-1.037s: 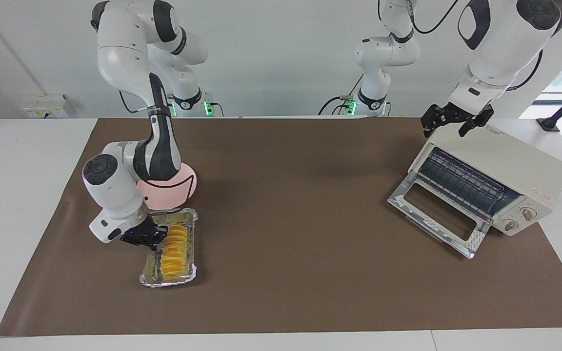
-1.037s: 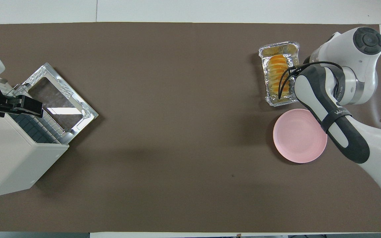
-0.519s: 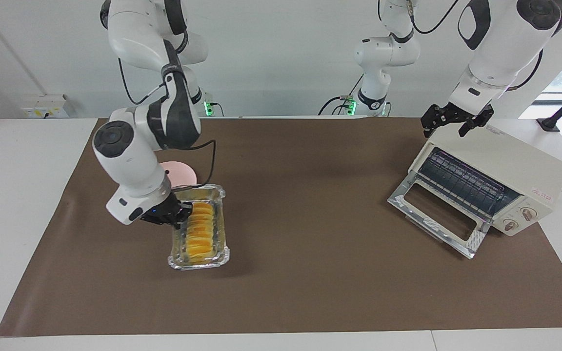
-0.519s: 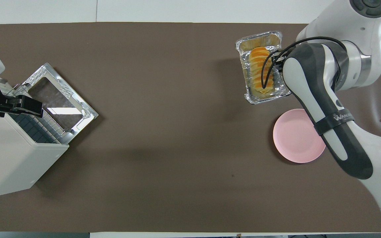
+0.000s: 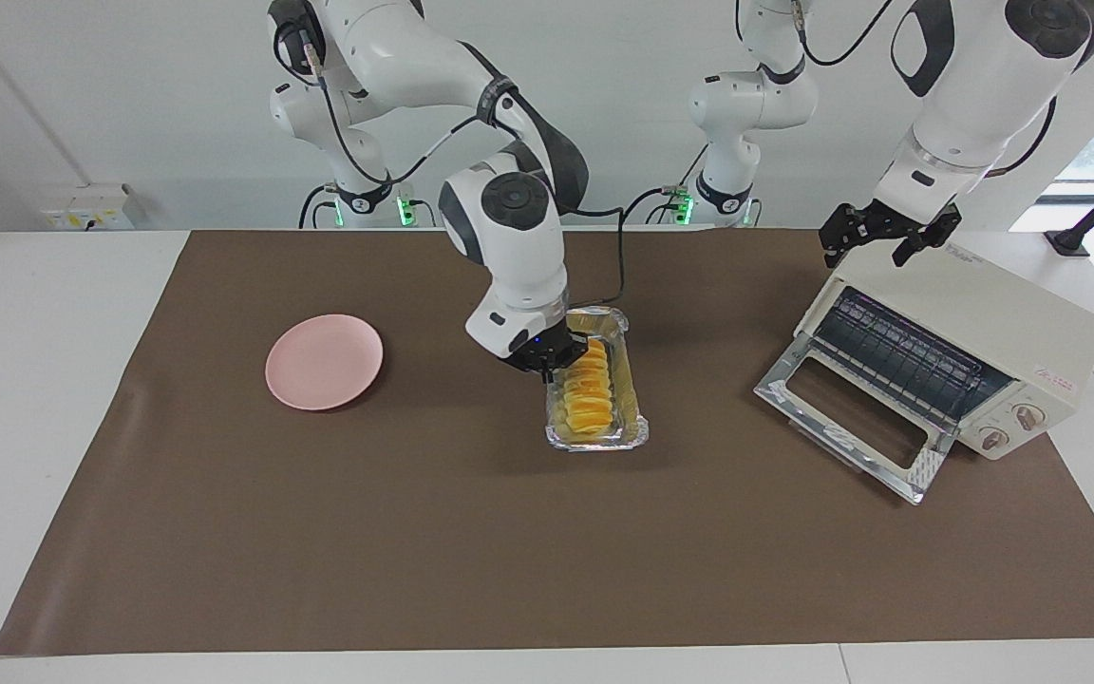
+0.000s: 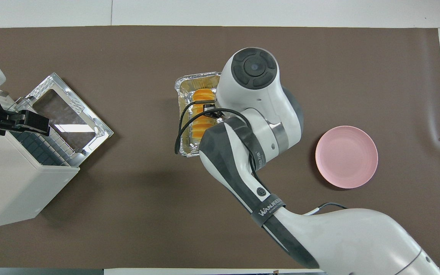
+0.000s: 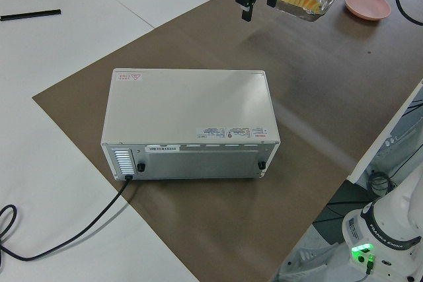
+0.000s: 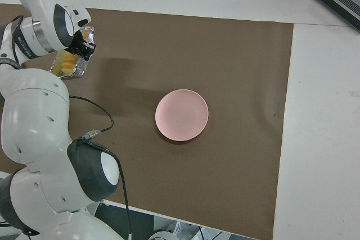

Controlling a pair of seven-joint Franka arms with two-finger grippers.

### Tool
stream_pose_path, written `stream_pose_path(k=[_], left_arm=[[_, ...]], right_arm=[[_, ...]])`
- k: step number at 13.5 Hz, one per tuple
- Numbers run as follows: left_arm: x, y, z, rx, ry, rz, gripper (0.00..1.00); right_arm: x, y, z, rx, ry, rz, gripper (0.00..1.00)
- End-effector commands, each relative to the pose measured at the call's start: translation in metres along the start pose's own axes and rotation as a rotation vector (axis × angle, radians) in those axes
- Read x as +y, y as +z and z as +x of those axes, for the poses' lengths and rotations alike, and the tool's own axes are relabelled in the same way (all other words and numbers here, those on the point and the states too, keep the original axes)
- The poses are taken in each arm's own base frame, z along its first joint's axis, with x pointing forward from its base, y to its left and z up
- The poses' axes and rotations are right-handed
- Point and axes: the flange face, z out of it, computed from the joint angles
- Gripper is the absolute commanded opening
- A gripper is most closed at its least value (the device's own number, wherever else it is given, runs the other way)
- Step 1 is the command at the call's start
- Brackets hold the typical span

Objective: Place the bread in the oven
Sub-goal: 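Grasp the foil tray with the right gripper and carry it toward the oven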

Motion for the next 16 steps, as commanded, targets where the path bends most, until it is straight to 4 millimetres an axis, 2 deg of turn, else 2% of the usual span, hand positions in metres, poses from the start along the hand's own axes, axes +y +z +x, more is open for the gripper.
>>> stream_pose_path(k=[1,3,7,8,10,12,13,14,16], left_arm=[[-0.002,-0.005,-0.006,0.010,-0.012,-0.014,1.00],[-0.002,-0.005,-0.006,0.010,-0.012,-0.014,1.00],[-0.002,-0.005,-0.006,0.010,-0.012,-0.014,1.00],[-0.001,-0.006,-0.006,0.012,-0.011,-0.014,1.00],[-0.002,-0.005,-0.006,0.010,-0.012,-0.014,1.00],[0.003,-0.006,-0.007,0.003,-0.006,-0.012,1.00],[0.009,-0.008,-0.008,0.009,0.003,-0.011,1.00],[0.013,-0.009,-0.008,0.021,0.007,-0.010,1.00],[0.054,-0.005,-0.009,0.045,0.061,-0.004,1.00]], right_arm=[[-0.005,0.037,-0.024,0.006,0.038,0.018,0.00],[-0.018,0.067,-0.047,0.016,0.021,0.022,0.00],[-0.013,0.070,-0.046,0.016,0.038,0.020,0.00],[-0.013,0.070,-0.046,0.017,0.052,0.021,0.99],[-0.014,0.065,-0.045,0.015,0.091,0.019,1.00],[-0.010,0.046,-0.042,0.006,0.120,0.012,1.00],[0.002,0.026,-0.036,-0.001,0.140,0.005,1.00],[0.024,0.004,-0.025,-0.002,0.169,0.002,1.00],[0.069,-0.043,-0.006,0.042,0.207,0.017,1.00]])
